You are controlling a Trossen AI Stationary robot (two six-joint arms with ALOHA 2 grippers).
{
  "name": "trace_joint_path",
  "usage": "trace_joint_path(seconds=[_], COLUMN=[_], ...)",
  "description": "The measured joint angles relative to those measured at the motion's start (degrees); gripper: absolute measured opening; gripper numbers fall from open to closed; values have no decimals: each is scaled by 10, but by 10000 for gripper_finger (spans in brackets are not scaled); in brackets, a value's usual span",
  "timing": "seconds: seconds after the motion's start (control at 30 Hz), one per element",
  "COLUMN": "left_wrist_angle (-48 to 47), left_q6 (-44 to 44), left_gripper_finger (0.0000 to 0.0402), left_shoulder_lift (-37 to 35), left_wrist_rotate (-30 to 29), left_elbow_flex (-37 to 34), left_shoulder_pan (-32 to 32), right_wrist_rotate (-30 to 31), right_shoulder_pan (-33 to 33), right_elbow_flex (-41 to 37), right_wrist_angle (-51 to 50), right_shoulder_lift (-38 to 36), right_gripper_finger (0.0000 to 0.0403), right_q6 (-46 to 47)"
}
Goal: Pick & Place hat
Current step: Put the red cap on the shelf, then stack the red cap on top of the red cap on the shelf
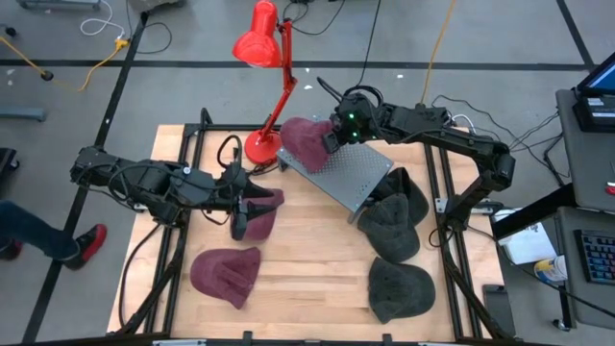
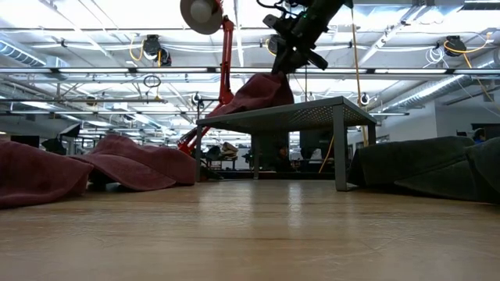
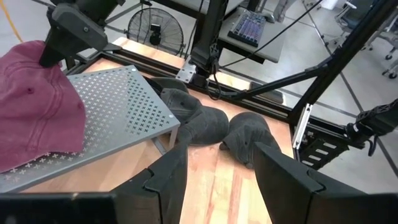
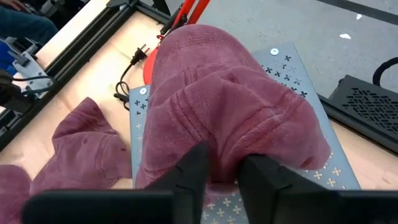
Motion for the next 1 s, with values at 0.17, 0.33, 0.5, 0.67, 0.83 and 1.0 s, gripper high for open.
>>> trace_joint_path(seconds=[0.17,0.33,0.5,0.67,0.83,1.0], left_wrist_angle=[0,0,0,0,0,0], left_q6=[0,-4,-18,-27,-29,-44], left_gripper_finger=[186,187,186,186,187,186], left_shoulder_lift=[0,0,0,0,0,0], left_wrist_rotate=[6,6,6,6,6,6], left_elbow_flex=[0,0,0,0,0,0], left_shoulder_pan=[0,0,0,0,0,0], right_wrist_rotate=[-1,1,1,16,32,30], right_shoulder_pan=[0,-1,-2,0,3,24], right_elbow_flex=[0,0,0,0,0,0], right_wrist_angle=[-3,-14,-42,-52,-90,-141], right_shoulder_lift=[0,0,0,-6,-26,-47], right_gripper_finger=[147,200,220,219,213,213], right_q6=[0,14,30,32,51,51])
